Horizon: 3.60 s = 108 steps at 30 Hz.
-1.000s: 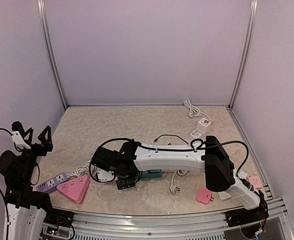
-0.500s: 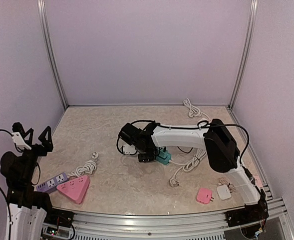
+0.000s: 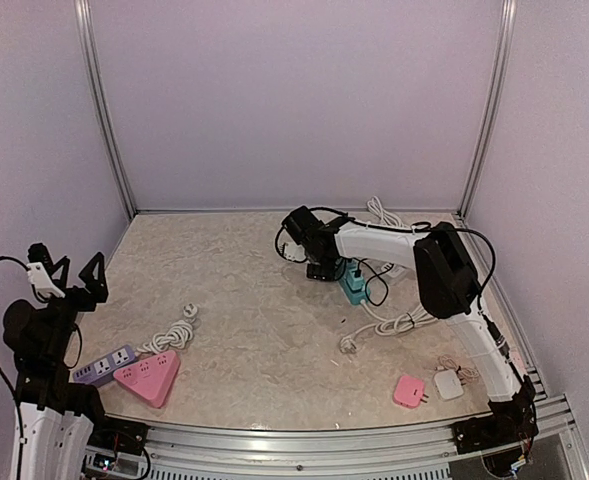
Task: Insert the plug
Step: Move the socket to the center of the board, then pick up the socket from the center of the board.
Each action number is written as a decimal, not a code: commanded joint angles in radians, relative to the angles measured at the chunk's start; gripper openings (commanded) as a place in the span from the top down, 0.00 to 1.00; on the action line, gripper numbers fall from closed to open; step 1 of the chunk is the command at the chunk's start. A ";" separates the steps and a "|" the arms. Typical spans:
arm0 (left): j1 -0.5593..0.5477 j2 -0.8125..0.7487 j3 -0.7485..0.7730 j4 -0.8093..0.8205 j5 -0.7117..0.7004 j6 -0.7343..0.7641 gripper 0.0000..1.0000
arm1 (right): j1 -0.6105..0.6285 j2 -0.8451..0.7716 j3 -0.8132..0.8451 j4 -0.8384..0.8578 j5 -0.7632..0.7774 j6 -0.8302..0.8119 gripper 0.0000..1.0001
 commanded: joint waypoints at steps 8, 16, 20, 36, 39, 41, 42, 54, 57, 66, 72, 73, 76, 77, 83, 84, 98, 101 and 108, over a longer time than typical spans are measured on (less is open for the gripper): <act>0.009 0.008 -0.019 0.029 0.032 -0.010 0.02 | 0.065 -0.078 0.038 -0.044 -0.073 0.079 0.08; 0.007 -0.032 -0.002 -0.004 -0.034 0.019 0.03 | 0.138 -0.337 0.012 -0.030 -0.445 0.272 0.02; 0.007 -0.037 -0.001 -0.006 -0.021 0.023 0.03 | 0.137 -0.531 -0.113 0.059 -0.693 0.398 0.01; -0.114 0.299 0.379 -0.343 0.287 0.392 0.04 | 0.139 -1.099 -0.826 0.341 -0.792 0.925 0.05; -0.233 0.544 0.626 -0.817 0.169 0.672 0.02 | 0.148 -1.139 -0.883 0.356 -0.784 0.956 0.07; -0.267 0.708 0.782 -1.087 0.074 0.803 0.02 | 0.163 -1.154 -0.905 0.361 -0.772 0.966 0.07; -0.278 0.819 0.861 -1.214 0.028 0.866 0.02 | 0.178 -1.160 -0.913 0.360 -0.763 0.969 0.07; -0.286 1.100 0.612 -1.247 -0.401 1.005 0.01 | 0.330 -1.169 -0.962 0.308 -0.693 0.918 0.06; -0.295 1.131 0.492 -1.179 -0.413 1.021 0.01 | 0.342 -1.180 -0.983 0.321 -0.675 0.917 0.06; -0.193 1.228 0.404 -0.980 -0.457 1.094 0.03 | 0.347 -1.205 -1.011 0.331 -0.670 0.917 0.06; -0.174 1.241 0.377 -0.913 -0.359 1.130 0.17 | 0.348 -1.199 -1.019 0.342 -0.679 0.921 0.06; -0.168 1.240 0.377 -0.912 -0.331 1.134 0.21 | 0.347 -1.197 -1.020 0.341 -0.679 0.924 0.06; -0.130 1.229 0.383 -0.907 -0.237 1.141 0.34 | 0.347 -1.193 -1.024 0.342 -0.680 0.928 0.06; -0.120 1.222 0.385 -0.908 -0.209 1.142 0.39 | 0.348 -1.193 -1.025 0.344 -0.682 0.930 0.06; -0.060 1.191 0.402 -0.890 -0.160 1.137 0.78 | 0.349 -1.193 -1.029 0.351 -0.684 0.935 0.06; -0.046 1.186 0.408 -0.887 -0.157 1.136 0.84 | 0.348 -1.193 -1.028 0.351 -0.684 0.935 0.06; 0.009 1.159 0.649 -0.934 -0.175 1.080 1.00 | 0.349 -1.206 -1.042 0.345 -0.677 0.947 0.06; -0.088 1.145 0.719 -0.977 -0.194 1.039 1.00 | 0.349 -1.213 -1.042 0.341 -0.673 0.947 0.06; -0.487 1.227 0.975 -1.083 -0.126 0.890 1.00 | 0.350 -1.256 -1.051 0.326 -0.641 0.972 0.06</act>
